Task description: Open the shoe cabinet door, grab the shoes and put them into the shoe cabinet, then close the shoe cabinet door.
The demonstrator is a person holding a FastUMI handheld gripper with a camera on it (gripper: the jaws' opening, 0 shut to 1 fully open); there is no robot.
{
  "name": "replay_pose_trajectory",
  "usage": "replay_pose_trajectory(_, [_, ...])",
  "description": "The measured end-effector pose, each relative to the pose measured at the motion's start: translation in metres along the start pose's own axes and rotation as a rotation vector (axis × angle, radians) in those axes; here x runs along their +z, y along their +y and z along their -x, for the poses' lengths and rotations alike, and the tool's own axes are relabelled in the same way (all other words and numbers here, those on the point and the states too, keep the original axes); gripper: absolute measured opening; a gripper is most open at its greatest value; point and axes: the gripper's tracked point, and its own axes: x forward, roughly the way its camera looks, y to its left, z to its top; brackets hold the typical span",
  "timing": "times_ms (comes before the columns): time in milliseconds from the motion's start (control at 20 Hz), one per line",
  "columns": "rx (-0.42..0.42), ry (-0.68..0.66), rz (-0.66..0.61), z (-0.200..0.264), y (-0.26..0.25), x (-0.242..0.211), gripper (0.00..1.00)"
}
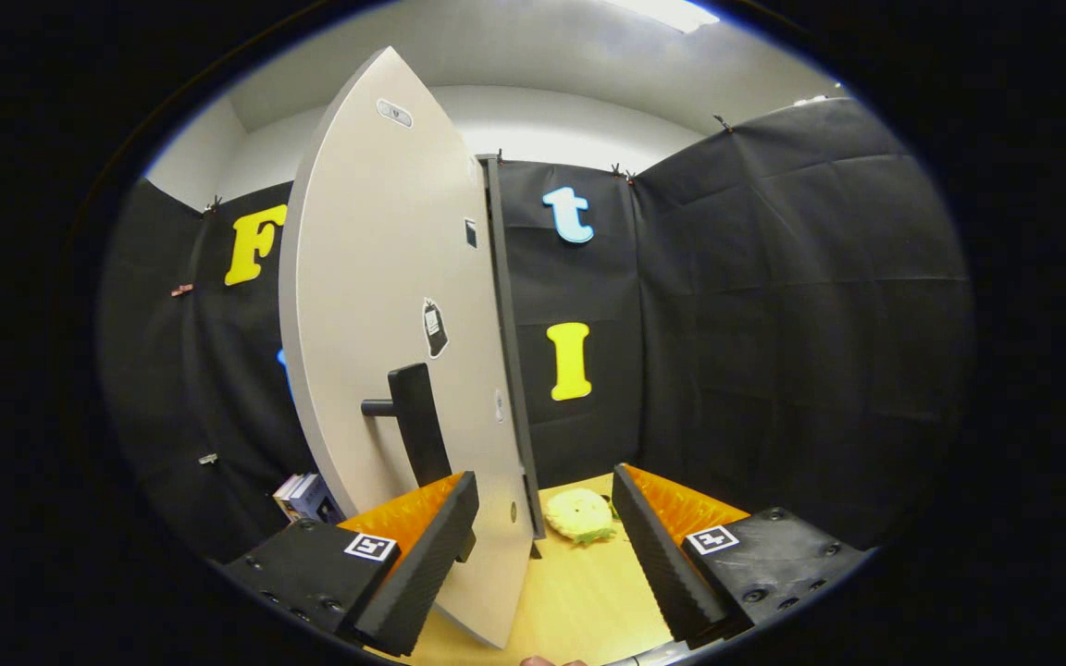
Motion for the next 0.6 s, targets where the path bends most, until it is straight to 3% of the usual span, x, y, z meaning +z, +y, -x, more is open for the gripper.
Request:
replay_pose_trajectory(350, [0.189,0.07,0.027,-0.021,0.086,-0.016,0.98])
replay_pose_trajectory(600, [0.223,0.063,0.024,-0.02,0.098,-0.015,0.98])
